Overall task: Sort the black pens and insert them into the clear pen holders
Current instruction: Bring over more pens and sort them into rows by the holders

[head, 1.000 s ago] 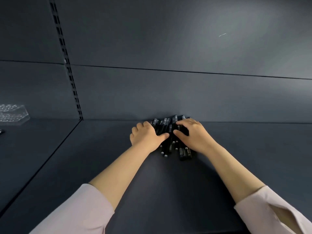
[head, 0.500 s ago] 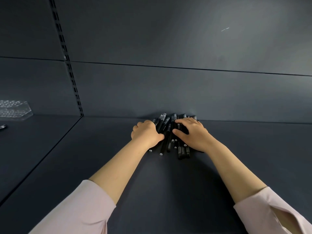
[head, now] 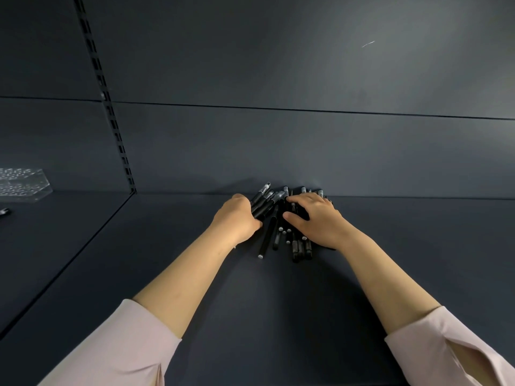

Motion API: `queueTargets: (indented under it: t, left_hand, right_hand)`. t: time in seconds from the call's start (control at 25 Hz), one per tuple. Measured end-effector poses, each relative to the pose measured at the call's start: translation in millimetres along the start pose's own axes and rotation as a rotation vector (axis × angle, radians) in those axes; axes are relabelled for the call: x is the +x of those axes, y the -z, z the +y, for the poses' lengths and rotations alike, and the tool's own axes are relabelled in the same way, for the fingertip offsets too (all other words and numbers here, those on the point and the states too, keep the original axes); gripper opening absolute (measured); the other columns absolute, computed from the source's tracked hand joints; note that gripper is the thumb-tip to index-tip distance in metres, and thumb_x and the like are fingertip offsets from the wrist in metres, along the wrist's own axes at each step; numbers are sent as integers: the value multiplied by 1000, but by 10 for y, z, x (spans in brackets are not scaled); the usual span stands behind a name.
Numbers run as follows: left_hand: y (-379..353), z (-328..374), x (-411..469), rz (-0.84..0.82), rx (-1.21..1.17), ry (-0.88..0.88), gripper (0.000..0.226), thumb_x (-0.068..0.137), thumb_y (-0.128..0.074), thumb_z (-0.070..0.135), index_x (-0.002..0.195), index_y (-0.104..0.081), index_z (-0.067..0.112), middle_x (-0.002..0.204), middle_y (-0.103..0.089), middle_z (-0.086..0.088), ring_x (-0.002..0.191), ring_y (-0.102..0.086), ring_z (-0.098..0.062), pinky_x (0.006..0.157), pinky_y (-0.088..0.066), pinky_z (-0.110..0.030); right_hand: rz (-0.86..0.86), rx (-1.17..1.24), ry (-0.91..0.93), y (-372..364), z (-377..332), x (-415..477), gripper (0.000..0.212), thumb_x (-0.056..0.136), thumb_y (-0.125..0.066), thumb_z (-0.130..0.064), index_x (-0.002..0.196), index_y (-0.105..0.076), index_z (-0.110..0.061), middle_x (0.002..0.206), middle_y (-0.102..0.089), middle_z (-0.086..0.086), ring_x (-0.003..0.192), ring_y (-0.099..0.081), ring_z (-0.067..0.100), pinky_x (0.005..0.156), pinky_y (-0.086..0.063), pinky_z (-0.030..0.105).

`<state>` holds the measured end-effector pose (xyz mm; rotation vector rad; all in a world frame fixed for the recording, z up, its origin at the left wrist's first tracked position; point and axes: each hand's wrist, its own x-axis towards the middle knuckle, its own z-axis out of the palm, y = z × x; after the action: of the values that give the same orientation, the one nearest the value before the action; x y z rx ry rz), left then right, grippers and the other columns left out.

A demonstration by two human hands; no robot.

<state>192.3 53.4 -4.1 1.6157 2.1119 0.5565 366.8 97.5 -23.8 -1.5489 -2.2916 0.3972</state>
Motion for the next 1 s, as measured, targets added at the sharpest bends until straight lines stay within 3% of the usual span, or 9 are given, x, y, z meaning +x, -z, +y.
queueTargets:
  t: [0.2, 0.44, 0.52, 0.6, 0.64, 0.72, 0.76, 0.88, 1.0]
  left_hand:
    - [82, -2, -16, -44, 3, 8, 32, 89, -68, 23, 75, -41, 12, 74, -44, -1, 61, -43, -14, 53, -34, -25]
    - [34, -19, -18, 26, 22, 9, 20, 89, -60, 4, 83, -42, 12, 76, -44, -1, 61, -41, -13, 50, -34, -23]
    - [67, -21, -29, 5, -26, 32, 17, 89, -61, 6, 89, -45, 10, 80, -45, -1, 63, -42, -13, 52, -35, -24]
    - [177, -30, -76, -56, -126, 93, 24, 89, -67, 14, 105, -49, 9, 95, -50, -2, 75, -49, -14, 62, -41, -25]
    - [240, -60, -93, -93, -213, 136, 39, 88, -70, 17, 120, -48, 10, 111, -52, -4, 91, -55, -18, 73, -43, -28]
    - [375, -147, -174, -134, -435, 213, 74, 85, -75, 19, 145, -32, 9, 142, -43, -7, 126, -46, -26, 96, -41, -36]
    - [446, -218, -252, -131, -549, 230, 82, 83, -77, 18, 148, -28, 9, 146, -40, -6, 130, -43, -26, 99, -41, -39]
    - [675, -559, -490, -150, -813, 278, 78, 75, -82, 15, 141, -42, 10, 127, -60, -1, 103, -62, -20, 72, -55, -36]
    - [963, -948, -784, -145, -912, 272, 52, 75, -83, 15, 121, -59, 9, 97, -76, -5, 84, -72, -18, 59, -54, -31]
  right_hand:
    - [-4, 2, 2, 12, -11, -2, 49, 95, -48, -50, 141, -41, -34, 152, -32, -6, 142, -23, 22, 116, -21, 46]
    - [13, -9, -1, 4, -21, -1, 47, 94, -50, -49, 138, -45, -32, 150, -33, -6, 141, -25, 22, 113, -23, 46]
    - [13, -11, 0, -2, -14, 0, 47, 94, -50, -49, 138, -47, -32, 150, -34, -6, 140, -25, 22, 112, -23, 46]
    - [13, -14, -1, 6, -19, -6, 47, 95, -49, -48, 138, -46, -32, 150, -34, -5, 140, -26, 22, 112, -23, 46]
    - [26, -28, 1, 12, -36, -18, 47, 95, -49, -48, 138, -46, -32, 150, -35, -5, 140, -26, 22, 112, -22, 46]
    - [95, -63, 12, 25, -80, -31, 45, 94, -49, -48, 137, -47, -32, 147, -40, -5, 139, -28, 22, 112, -22, 46]
    - [145, -43, 33, 36, -139, -47, 43, 94, -50, -47, 134, -51, -31, 143, -46, -5, 137, -33, 22, 111, -25, 44]
    - [170, 229, 114, 9, -523, -116, 30, 92, -57, -41, 113, -67, -21, 113, -68, -3, 110, -58, 14, 99, -43, 33]
    - [-27, 657, 82, -124, -1267, -288, 20, 92, -60, -37, 91, -70, -19, 87, -71, -6, 81, -63, 6, 82, -52, 25]
